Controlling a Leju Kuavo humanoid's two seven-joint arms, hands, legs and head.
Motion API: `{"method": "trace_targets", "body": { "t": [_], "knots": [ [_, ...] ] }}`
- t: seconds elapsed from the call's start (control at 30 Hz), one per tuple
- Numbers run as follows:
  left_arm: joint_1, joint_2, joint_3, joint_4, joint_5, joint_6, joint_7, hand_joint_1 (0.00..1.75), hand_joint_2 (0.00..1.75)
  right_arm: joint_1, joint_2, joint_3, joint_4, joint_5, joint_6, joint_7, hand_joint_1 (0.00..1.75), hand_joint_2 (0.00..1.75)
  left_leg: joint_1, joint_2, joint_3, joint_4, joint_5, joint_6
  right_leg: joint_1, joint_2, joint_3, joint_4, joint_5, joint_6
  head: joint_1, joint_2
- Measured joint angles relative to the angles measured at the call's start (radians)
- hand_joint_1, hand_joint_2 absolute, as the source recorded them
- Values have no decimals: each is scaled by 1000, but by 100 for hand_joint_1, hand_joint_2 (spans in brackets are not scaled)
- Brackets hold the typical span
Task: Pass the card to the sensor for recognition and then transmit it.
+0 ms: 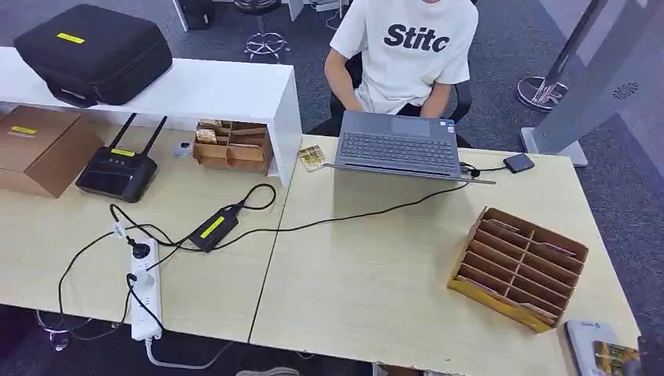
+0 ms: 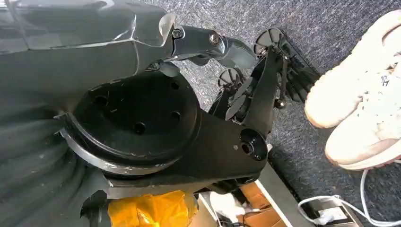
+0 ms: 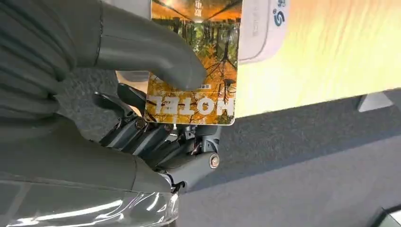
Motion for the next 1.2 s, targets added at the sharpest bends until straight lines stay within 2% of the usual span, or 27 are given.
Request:
{"method": "trace_targets", "body": {
  "t": [0.2,0.3,0.4,0.5,0.6,1.0,1.1,1.2],
  "knots": [
    [0,2,0,0,0,1,3,0,175,-6,0,-7,15,1,-4,-31,175,175,0,0,0,0,0,0,0,0,0,0,0,0,0,0],
    [0,1,0,0,0,5,-5,0,175,-8,5,1,-28,1,-8,-46,175,175,0,0,-1,0,0,0,0,0,0,0,0,0,0,0],
    [0,-2,1,0,0,7,-17,0,175,-10,19,44,-129,-8,-11,-50,175,175,0,0,-1,0,0,0,0,0,0,1,0,0,0,0],
    [0,-8,3,0,0,7,-24,0,175,-14,28,115,-247,-27,-17,-27,175,175,0,0,0,0,0,0,0,0,0,0,0,0,0,0],
    [0,-12,3,0,0,7,-27,0,175,-16,32,157,-313,-39,-19,-16,175,175,0,0,0,0,0,0,0,-1,0,0,0,0,0,0],
    [0,-14,3,0,0,7,-28,0,175,-14,37,201,-379,-42,-36,-32,175,175,0,0,-1,0,0,0,0,0,0,0,0,0,0,0],
    [0,-15,3,0,0,5,-32,0,175,-16,37,246,-426,-44,-41,-45,175,175,0,0,-1,0,0,0,0,0,0,1,0,0,0,0],
    [0,-14,3,0,-3,-2,-31,0,175,-34,34,324,-474,-18,-53,-24,175,175,0,0,-1,0,0,0,0,0,0,1,0,0,0,0]
  ]
}}
